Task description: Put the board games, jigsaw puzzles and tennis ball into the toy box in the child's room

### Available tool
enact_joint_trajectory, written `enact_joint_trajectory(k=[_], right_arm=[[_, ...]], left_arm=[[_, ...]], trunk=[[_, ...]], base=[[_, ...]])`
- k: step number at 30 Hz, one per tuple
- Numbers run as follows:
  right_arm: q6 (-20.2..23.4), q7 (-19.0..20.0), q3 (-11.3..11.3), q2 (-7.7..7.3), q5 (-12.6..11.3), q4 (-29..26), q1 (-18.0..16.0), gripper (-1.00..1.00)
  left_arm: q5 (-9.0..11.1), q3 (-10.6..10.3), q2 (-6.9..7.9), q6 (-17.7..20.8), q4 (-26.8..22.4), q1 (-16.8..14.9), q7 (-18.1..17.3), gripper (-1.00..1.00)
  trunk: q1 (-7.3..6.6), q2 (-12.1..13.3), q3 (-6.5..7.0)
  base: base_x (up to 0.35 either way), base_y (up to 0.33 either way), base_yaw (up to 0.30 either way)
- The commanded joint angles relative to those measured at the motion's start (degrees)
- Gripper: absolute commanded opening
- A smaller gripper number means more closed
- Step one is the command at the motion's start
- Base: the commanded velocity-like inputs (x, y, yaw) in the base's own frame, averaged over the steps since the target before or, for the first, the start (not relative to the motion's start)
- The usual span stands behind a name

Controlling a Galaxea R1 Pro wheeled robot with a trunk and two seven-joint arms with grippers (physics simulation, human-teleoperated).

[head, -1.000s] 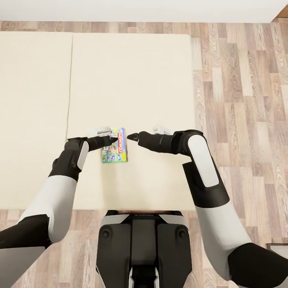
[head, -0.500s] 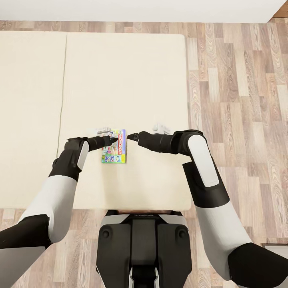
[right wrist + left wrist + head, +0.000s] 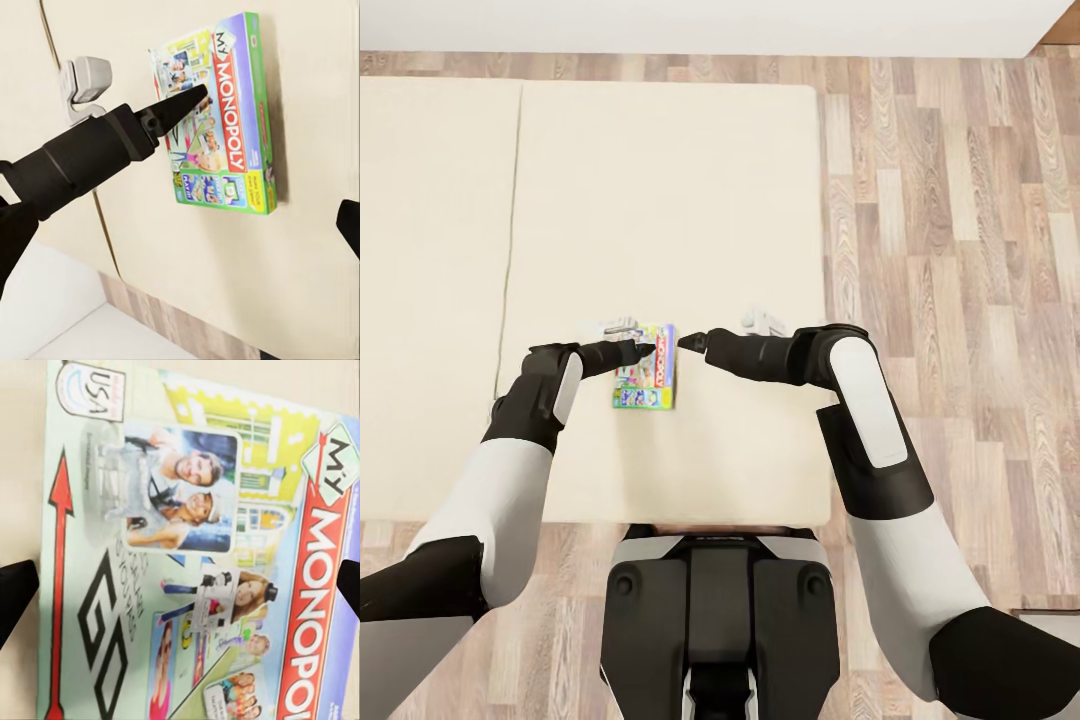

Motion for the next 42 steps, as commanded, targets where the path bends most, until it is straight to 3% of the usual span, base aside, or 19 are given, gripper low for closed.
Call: enact_joint_trajectory(k=[1, 42], right_arm=[[0.12, -0.6, 0.0, 0.01, -0.5, -0.04, -0.03, 1.0], [0.24, -0.6, -0.02, 0.01, -0.5, 0.05, -0.06, 1.0]], left_arm=[[-0.05, 0.3, -0.08, 0.41, -0.07, -0.03, -0.31, 1.0], [-0.13, 0.3, -0.69, 0.38, -0.15, -0.03, -0.44, 1.0]], trunk=[[0.04, -0.09, -0.06], [0.04, -0.09, -0.06]], base=[[0.0, -0.211, 0.0], [-0.005, -0.112, 0.0]])
